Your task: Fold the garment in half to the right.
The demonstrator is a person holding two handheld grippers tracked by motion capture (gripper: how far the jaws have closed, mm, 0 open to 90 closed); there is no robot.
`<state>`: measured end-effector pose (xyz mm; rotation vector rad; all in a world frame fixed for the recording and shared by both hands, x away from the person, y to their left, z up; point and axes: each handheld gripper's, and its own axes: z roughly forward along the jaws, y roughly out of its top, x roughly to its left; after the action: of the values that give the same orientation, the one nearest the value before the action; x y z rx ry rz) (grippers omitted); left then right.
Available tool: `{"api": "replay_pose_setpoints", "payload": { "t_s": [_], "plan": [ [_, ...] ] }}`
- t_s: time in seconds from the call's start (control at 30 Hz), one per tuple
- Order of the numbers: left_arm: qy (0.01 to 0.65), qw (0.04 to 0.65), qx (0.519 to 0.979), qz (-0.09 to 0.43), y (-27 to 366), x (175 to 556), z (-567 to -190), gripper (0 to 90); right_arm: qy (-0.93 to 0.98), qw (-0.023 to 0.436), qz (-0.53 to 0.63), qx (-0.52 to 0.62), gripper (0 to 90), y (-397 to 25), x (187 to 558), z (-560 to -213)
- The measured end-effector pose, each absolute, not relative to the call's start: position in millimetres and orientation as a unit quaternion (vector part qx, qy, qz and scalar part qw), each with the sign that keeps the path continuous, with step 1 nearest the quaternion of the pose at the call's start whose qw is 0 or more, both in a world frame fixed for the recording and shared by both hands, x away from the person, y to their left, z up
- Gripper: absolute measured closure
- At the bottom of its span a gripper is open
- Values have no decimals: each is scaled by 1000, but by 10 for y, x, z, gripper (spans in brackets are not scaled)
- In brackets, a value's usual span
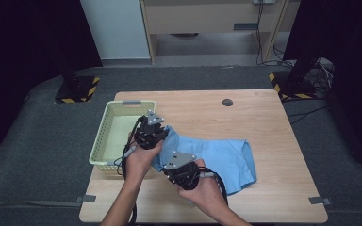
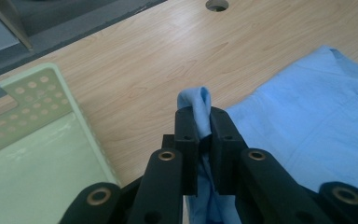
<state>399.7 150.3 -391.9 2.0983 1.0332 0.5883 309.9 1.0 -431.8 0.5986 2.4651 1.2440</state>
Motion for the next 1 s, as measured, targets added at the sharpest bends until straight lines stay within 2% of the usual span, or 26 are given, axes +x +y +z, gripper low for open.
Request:
{"api": "replay_pose_setpoints", "payload": {
  "t_s": [0.17,0.43,0.83,1.0],
  "plan": [
    [404,357,810,228,1546,3968,-3871,830,861,154,439,205,860,14,3087,-4274],
    [386,357,815,242,1348,3964,-3810,827,861,162,436,205,861,-130,3068,-4186],
    [394,359,811,242,1534,3902,-3761,824,863,157,440,193,861,75,3045,-4178],
    [390,367,811,235,1464,3922,-3746,821,859,151,447,198,861,-41,3045,-4149]
  ]
}}
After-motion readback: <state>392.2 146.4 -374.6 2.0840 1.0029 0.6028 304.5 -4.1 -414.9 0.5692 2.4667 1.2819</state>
